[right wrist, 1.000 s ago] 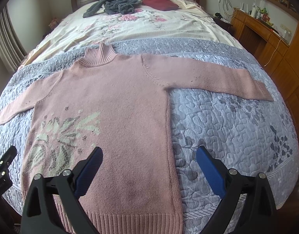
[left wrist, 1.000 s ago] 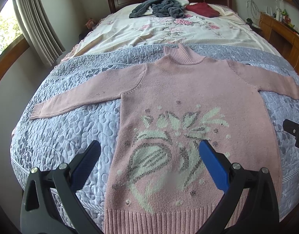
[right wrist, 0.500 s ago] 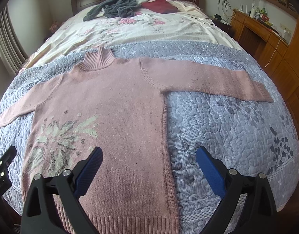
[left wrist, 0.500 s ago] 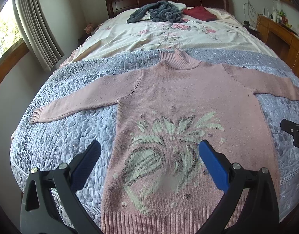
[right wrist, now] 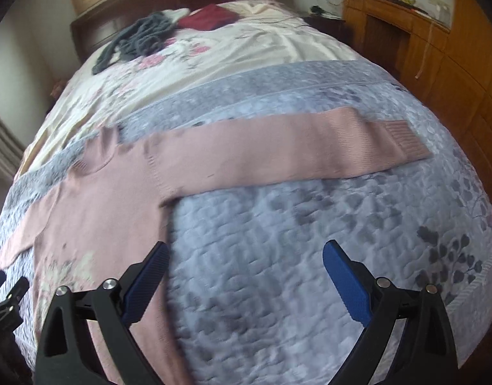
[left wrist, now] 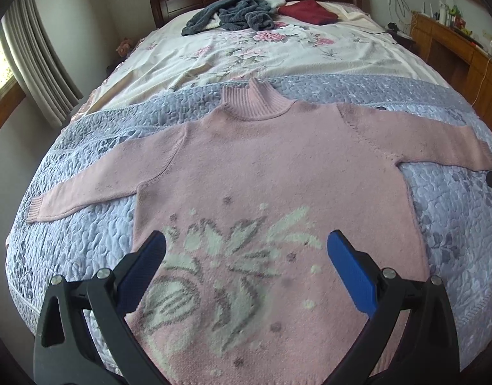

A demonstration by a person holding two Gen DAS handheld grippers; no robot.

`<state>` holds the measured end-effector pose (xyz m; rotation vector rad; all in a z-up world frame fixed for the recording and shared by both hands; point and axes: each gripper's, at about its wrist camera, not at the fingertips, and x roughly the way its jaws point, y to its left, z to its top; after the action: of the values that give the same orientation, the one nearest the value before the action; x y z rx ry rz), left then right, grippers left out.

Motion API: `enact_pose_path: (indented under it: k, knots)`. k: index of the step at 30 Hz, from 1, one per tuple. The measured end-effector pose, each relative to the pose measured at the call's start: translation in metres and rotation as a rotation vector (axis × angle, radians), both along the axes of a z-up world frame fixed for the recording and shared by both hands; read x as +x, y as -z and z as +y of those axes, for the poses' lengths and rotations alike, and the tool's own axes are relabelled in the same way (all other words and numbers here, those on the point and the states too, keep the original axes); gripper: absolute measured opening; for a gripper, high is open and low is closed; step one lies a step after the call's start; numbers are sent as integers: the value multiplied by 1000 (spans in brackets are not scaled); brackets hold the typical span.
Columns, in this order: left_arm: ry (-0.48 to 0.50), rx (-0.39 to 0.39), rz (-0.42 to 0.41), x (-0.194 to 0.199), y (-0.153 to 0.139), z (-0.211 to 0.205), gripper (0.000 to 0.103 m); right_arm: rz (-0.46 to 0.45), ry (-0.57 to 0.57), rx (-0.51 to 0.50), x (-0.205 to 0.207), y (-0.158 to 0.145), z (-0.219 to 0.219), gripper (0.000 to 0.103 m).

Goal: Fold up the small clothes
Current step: 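Move the right tool to the cuff of a pink sweater sleeve and grasp it, then carry the gripped sleeve cuff with the right tool across the sweater body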

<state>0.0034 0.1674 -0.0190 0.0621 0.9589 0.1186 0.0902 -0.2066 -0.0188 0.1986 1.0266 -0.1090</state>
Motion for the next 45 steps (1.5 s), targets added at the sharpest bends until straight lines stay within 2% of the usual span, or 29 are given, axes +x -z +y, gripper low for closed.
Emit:
enact_pose_path:
  k: [4,7,10,13,15,17,19,20,21,23,24,25,29,31,33,38,41,45]
  knots:
    - [23,-17,-18,38,-1,-35,100,65,181,-39,46,13,-119,97]
    - [38,-23,-18,64,0,-58,100,154,291,-73,75,32,-199,96]
    - [45,-26,-18,79,4,-77,100,202,349,1,91,50,-259,96]
    - [51,-36,-15,84,8,-89,100,235,373,79,104,71,-289,95]
    - [57,-28,-12,84,11,-92,100,246,370,128,108,83,-297,92]
    - [58,-13,-4,84,16,-93,100,264,368,164,113,93,-298,80]
    - [53,-6,5,83,20,-90,100,258,360,164,116,97,-293,75]
    - [49,-3,10,83,21,-87,100,249,346,159,117,96,-290,61]
    - [45,-1,13,82,23,-85,100,240,330,165,120,96,-288,55]
    - [34,5,19,81,25,-79,100,215,305,175,121,92,-286,29]
    - [30,6,22,80,27,-76,100,199,301,163,119,88,-285,21]
    - [26,6,26,79,28,-73,100,179,303,151,118,82,-285,6]
    - [14,12,30,70,32,-59,100,83,356,185,101,62,-301,6]
    - [3,11,37,65,36,-52,100,127,380,129,99,69,-304,6]
    - [-9,7,53,63,42,-44,100,174,383,134,99,84,-305,6]
    - [-44,-15,86,57,52,-23,100,172,400,89,94,87,-299,6]
    - [-60,-9,83,52,54,-10,100,143,392,51,101,78,-290,6]
    - [-93,-20,88,48,56,10,100,65,333,-4,103,49,-261,6]
